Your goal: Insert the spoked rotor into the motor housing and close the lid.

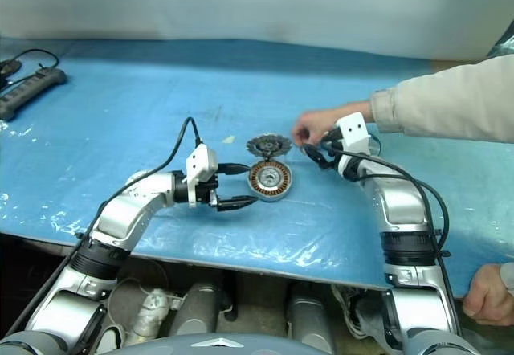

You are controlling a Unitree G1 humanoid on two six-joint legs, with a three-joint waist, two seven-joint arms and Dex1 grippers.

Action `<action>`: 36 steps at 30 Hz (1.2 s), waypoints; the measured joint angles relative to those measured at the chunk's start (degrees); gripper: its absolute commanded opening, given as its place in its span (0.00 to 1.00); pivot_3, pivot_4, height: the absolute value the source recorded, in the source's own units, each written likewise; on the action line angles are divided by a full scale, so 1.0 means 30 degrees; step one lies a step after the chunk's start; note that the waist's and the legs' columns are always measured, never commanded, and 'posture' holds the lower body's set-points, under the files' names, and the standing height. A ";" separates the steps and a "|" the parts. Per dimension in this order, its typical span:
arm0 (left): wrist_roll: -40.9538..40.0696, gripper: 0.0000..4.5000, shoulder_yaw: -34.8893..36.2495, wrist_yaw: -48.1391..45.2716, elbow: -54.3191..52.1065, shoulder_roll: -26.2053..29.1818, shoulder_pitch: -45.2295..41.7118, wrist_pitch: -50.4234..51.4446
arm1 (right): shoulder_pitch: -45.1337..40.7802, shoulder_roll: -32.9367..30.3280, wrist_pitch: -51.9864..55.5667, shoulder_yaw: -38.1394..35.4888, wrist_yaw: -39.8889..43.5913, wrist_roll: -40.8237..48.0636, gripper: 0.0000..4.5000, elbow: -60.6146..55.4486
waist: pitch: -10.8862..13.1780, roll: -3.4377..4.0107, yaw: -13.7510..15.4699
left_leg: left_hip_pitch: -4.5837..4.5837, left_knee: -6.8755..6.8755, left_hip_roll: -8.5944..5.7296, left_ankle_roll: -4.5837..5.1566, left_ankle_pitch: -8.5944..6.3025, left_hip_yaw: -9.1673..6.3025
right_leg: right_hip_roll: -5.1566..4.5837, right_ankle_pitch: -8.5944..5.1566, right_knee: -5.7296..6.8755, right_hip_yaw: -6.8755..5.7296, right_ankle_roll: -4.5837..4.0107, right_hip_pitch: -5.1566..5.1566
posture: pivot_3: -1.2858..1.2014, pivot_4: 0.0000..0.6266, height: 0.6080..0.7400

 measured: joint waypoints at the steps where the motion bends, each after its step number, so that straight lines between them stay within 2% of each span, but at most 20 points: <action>1: 0.0031 0.90 -0.0001 -0.0001 0.0036 -0.0004 -0.0003 -0.0042 | 0.0061 -0.0073 0.0072 0.0087 0.0127 0.0071 0.93 -0.0154 | 0.0000 0.0000 -0.0012 | 0.0003 0.0000 0.0000 0.0000 0.0000 0.0001 | 0.0000 0.0000 0.0000 0.0000 0.0000 0.0001 | 0.52 0.24 1.00; 6: 0.0087 0.90 -0.0034 -0.0008 0.0229 -0.0023 -0.0005 -0.0173 | 0.0708 -0.0569 0.0532 0.0550 0.1068 0.0363 0.93 -0.0867 | 0.0000 0.0000 -0.0007 | 0.0003 0.0002 0.0000 0.0001 0.0000 -0.0001 | -0.0001 0.0000 0.0000 0.0000 0.0000 0.0003 | 0.52 0.24 1.00; 11: 0.0089 0.90 -0.0066 -0.0017 0.0628 -0.0059 -0.0009 -0.0396 | 0.0591 -0.0079 -0.0064 0.0656 0.0096 0.0019 0.93 -0.0130 | 0.0000 0.0000 -0.0019 | 0.0006 0.0006 0.0002 -0.0001 0.0001 -0.0001 | -0.0001 0.0000 0.0006 -0.0001 0.0000 0.0003 | 0.52 0.24 1.00; 22: 0.0105 0.90 -0.0138 -0.0015 0.0809 -0.0123 -0.0052 -0.0591 | -0.0959 0.1857 -0.3494 0.1264 -0.1662 -0.1149 0.93 0.5324 | 0.0000 0.0000 -0.0039 | 0.0000 0.0023 0.0002 -0.0001 0.0001 -0.0001 | -0.0002 0.0001 0.0029 -0.0004 -0.0001 -0.0002 | 0.52 0.24 1.00; 32: 0.0158 0.90 -0.0139 -0.0003 0.0832 -0.0137 -0.0057 -0.0809 | -0.2157 0.2303 -0.6282 0.1782 -0.2056 -0.2182 0.93 0.8629 | -0.0002 -0.0002 -0.0074 | 0.0035 0.0035 0.0002 -0.0001 0.0001 0.0000 | -0.0004 0.0001 0.0046 -0.0004 -0.0001 0.0032 | 0.52 0.24 1.00; 36: 0.0158 0.90 -0.0139 -0.0005 0.0831 -0.0133 -0.0057 -0.0809 | -0.2188 0.2360 -0.6529 0.1770 -0.1988 -0.2229 0.72 0.8906 | -0.0002 -0.0003 -0.0076 | 0.0076 0.0034 0.0003 -0.0002 0.0002 -0.0001 | -0.0006 0.0001 0.0046 -0.0003 -0.0001 0.0069 | 0.52 0.24 1.00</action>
